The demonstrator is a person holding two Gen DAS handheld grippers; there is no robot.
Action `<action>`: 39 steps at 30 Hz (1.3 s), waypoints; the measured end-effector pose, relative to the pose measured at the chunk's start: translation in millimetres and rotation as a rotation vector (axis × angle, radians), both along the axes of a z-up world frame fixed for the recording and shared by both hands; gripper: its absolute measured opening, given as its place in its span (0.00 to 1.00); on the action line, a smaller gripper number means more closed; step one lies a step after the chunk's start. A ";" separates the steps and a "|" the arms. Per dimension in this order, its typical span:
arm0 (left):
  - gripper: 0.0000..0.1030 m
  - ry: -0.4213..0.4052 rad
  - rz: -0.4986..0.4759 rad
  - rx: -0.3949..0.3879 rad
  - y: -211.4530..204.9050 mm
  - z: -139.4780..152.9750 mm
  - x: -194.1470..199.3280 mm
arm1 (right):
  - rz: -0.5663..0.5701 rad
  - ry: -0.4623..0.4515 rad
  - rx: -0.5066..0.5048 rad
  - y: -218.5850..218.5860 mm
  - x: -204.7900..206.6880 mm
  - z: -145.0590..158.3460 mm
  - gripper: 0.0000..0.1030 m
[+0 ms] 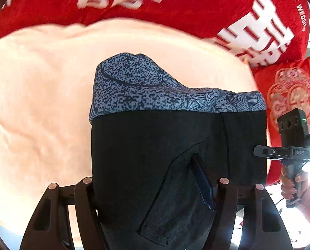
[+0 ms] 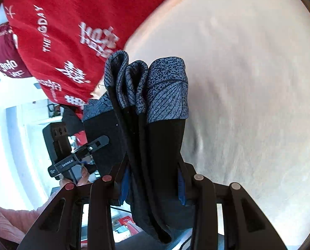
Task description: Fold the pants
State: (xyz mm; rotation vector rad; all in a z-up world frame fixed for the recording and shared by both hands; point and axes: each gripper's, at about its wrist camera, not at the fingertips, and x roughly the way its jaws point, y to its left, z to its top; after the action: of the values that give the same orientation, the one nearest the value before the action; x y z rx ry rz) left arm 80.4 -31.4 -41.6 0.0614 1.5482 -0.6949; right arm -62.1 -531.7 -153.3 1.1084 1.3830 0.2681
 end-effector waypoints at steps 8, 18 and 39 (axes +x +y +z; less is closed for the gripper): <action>0.99 -0.097 0.023 0.127 7.7 -16.4 -8.3 | 0.010 0.052 -0.168 24.6 0.6 -20.4 0.56; 0.99 -0.274 0.037 0.221 17.7 24.2 -34.4 | -0.010 0.128 -0.461 38.1 -15.2 22.7 0.81; 0.99 -0.326 -0.041 0.330 31.0 134.4 -111.0 | 0.056 0.159 -0.828 137.5 -53.2 154.5 0.88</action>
State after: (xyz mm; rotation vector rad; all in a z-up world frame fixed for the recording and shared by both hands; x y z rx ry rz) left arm -30.7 -0.4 92.9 0.4337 1.3337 -0.4292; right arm -115.2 -394.2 1.2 0.4032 1.4576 -0.3457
